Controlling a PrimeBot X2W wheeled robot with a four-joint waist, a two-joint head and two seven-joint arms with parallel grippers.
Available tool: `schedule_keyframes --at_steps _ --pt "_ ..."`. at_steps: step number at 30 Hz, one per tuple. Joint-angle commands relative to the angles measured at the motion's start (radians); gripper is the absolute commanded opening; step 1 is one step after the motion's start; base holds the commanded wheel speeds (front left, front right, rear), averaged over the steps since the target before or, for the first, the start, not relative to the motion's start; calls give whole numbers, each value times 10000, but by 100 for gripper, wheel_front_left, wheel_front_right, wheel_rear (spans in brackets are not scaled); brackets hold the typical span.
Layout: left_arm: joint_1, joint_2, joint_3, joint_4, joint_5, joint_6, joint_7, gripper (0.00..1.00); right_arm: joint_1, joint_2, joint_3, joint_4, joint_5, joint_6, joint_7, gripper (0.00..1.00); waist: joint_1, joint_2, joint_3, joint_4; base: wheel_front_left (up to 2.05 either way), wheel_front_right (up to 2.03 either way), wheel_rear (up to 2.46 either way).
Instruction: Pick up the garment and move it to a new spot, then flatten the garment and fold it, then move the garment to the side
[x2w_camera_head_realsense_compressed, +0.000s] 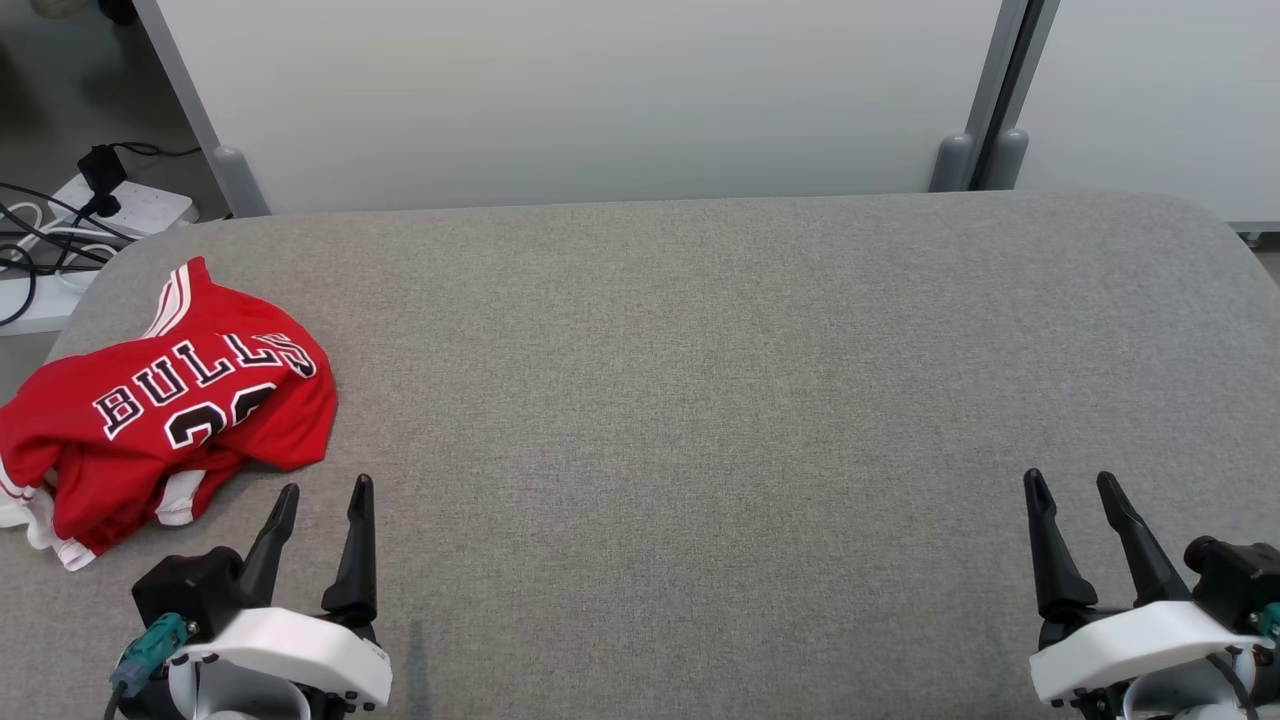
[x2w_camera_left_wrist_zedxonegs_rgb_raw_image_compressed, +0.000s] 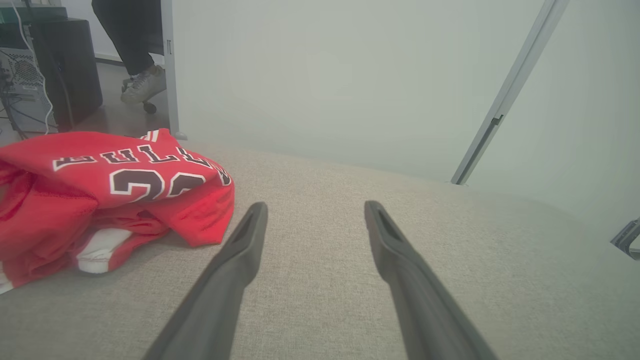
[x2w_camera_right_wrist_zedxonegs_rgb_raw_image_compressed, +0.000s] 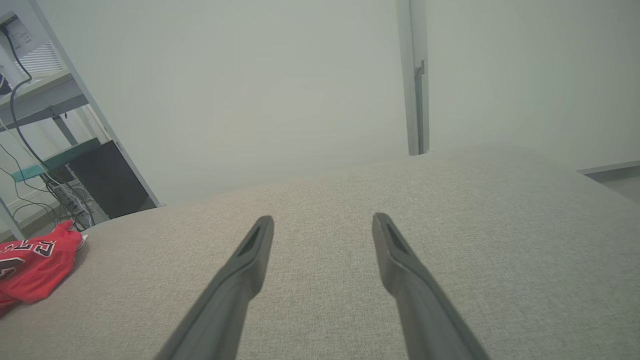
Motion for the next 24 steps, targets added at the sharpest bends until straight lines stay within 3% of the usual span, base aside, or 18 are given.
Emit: schedule_keyframes --at_steps 1,24 --pt "-286 203 193 -221 362 95 -173 100 -192 -74 209 -220 -411 62 -190 100 0 0 -4 6 0 0 0" --pt "-429 172 186 420 2063 -29 -847 100 21 145 78 70 -2658 71 -865 100 0 0 -56 18 0 0 0"
